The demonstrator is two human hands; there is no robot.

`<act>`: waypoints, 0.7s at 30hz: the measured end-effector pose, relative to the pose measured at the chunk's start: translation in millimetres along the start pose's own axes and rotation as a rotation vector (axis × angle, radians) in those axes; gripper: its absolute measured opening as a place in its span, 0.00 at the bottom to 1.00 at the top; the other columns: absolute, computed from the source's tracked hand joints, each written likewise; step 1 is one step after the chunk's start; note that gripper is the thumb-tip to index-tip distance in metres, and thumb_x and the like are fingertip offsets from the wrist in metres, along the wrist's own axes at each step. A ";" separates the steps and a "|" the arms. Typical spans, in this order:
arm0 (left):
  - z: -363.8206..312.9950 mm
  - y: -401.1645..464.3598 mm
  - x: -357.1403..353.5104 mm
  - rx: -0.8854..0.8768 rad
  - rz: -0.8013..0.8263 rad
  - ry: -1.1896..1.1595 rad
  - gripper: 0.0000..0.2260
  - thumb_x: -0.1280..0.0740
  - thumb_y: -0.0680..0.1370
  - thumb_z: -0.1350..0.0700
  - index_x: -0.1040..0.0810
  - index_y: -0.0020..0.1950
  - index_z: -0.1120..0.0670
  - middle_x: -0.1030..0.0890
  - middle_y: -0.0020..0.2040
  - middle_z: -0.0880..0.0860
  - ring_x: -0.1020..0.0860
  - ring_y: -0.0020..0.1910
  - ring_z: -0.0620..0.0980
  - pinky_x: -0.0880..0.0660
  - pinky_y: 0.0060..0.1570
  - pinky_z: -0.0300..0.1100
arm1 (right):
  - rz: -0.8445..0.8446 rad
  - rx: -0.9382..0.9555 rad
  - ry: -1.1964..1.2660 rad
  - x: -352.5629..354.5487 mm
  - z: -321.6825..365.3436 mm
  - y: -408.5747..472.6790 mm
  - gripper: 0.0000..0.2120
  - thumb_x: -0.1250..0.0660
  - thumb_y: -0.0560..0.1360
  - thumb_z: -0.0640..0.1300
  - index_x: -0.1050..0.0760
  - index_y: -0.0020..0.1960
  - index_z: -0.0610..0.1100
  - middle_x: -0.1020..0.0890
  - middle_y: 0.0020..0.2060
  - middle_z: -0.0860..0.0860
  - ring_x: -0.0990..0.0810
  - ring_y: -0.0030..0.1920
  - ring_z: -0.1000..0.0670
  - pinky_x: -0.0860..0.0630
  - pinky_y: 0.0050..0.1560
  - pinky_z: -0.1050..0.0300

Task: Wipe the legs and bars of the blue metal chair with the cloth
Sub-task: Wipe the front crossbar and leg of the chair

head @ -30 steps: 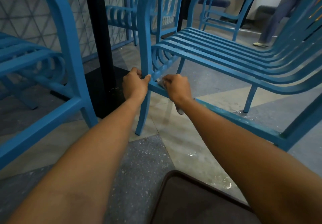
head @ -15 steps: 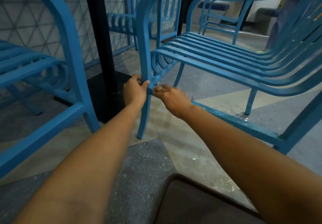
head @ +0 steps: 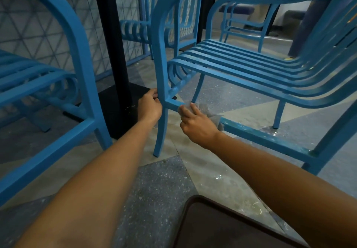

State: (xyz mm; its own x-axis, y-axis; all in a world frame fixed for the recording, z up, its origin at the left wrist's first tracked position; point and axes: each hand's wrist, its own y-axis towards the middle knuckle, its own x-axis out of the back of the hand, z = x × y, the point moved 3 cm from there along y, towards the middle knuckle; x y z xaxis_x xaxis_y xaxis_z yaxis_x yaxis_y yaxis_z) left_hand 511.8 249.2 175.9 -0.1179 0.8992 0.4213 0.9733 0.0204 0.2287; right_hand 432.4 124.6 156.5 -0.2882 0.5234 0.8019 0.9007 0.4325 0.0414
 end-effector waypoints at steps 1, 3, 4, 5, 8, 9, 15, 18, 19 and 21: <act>0.0 0.3 -0.3 0.000 -0.001 0.002 0.17 0.43 0.79 0.65 0.27 0.65 0.54 0.22 0.61 0.52 0.25 0.60 0.50 0.32 0.53 0.36 | 0.012 0.008 -0.007 -2.1 0.3 -3.6 0.14 0.43 0.77 0.38 0.26 0.60 0.37 0.24 0.61 0.40 0.45 0.73 0.39 0.55 0.72 0.36; 0.6 1.5 -1.0 0.007 -0.004 0.006 0.17 0.43 0.79 0.65 0.28 0.66 0.54 0.22 0.61 0.52 0.25 0.60 0.50 0.32 0.53 0.37 | 0.006 0.016 0.013 -5.5 1.8 -11.6 0.12 0.39 0.76 0.37 0.24 0.57 0.38 0.21 0.56 0.42 0.41 0.71 0.39 0.53 0.73 0.36; 0.6 1.6 -1.4 0.012 -0.005 0.007 0.17 0.43 0.79 0.65 0.28 0.66 0.53 0.22 0.61 0.52 0.25 0.60 0.50 0.31 0.52 0.37 | -0.032 0.019 0.027 -6.0 2.1 -15.6 0.11 0.37 0.75 0.37 0.23 0.55 0.38 0.20 0.55 0.42 0.38 0.70 0.39 0.51 0.72 0.36; 0.7 1.4 -1.7 0.015 -0.006 0.008 0.17 0.43 0.79 0.65 0.28 0.66 0.53 0.22 0.61 0.52 0.25 0.59 0.50 0.31 0.52 0.37 | -0.093 0.020 0.043 -5.9 2.3 -20.0 0.09 0.34 0.73 0.37 0.22 0.53 0.39 0.19 0.52 0.42 0.34 0.68 0.39 0.46 0.71 0.36; 0.7 1.4 -3.2 0.014 -0.013 0.009 0.16 0.42 0.79 0.63 0.28 0.66 0.53 0.22 0.60 0.51 0.25 0.59 0.50 0.31 0.52 0.38 | -0.367 0.011 0.175 -4.4 0.0 -35.8 0.06 0.35 0.71 0.38 0.20 0.46 0.41 0.17 0.45 0.45 0.24 0.59 0.40 0.29 0.63 0.40; 1.3 1.2 -4.2 0.015 -0.016 0.004 0.15 0.41 0.79 0.62 0.28 0.66 0.53 0.22 0.60 0.51 0.25 0.59 0.50 0.30 0.53 0.39 | -0.436 -0.019 0.239 -0.9 -2.1 -40.9 0.09 0.39 0.72 0.39 0.20 0.45 0.42 0.17 0.44 0.46 0.23 0.56 0.41 0.27 0.59 0.43; 1.0 -10.7 -6.5 -0.080 -0.151 -0.020 0.14 0.36 0.78 0.58 0.30 0.63 0.53 0.27 0.60 0.50 0.25 0.56 0.49 0.26 0.57 0.44 | -0.655 -0.612 0.804 26.6 -48.9 -55.0 0.10 0.37 0.75 0.35 0.20 0.54 0.40 0.17 0.48 0.46 0.25 0.49 0.46 0.29 0.48 0.56; -0.5 -16.8 -5.6 -0.143 -0.172 -0.001 0.14 0.36 0.78 0.58 0.31 0.62 0.52 0.30 0.62 0.50 0.26 0.56 0.47 0.29 0.53 0.38 | -0.590 -0.781 0.968 26.4 -72.6 -37.9 0.13 0.42 0.78 0.35 0.22 0.58 0.41 0.17 0.50 0.47 0.26 0.47 0.49 0.28 0.48 0.56; -0.6 -17.3 -5.5 -0.148 -0.175 0.000 0.14 0.36 0.78 0.58 0.31 0.62 0.52 0.30 0.62 0.50 0.26 0.57 0.47 0.30 0.53 0.38 | -0.565 -0.774 0.998 26.3 -75.2 -28.9 0.13 0.42 0.79 0.36 0.22 0.59 0.41 0.17 0.50 0.47 0.24 0.47 0.48 0.26 0.51 0.53; -1.6 -19.4 -5.7 -0.168 -0.183 0.013 0.13 0.37 0.78 0.58 0.30 0.62 0.52 0.30 0.63 0.50 0.27 0.58 0.47 0.31 0.54 0.37 | -0.470 -0.722 1.059 23.7 -73.3 -10.7 0.13 0.42 0.79 0.37 0.22 0.59 0.41 0.18 0.53 0.46 0.21 0.50 0.47 0.24 0.56 0.52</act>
State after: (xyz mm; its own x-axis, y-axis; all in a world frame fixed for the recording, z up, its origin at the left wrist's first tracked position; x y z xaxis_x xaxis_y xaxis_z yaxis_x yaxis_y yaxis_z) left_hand 493.3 243.0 170.4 -0.2930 0.8816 0.3701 0.8891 0.1089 0.4445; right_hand 439.7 78.6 218.8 -0.5210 -0.5146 0.6810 0.8495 -0.2349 0.4724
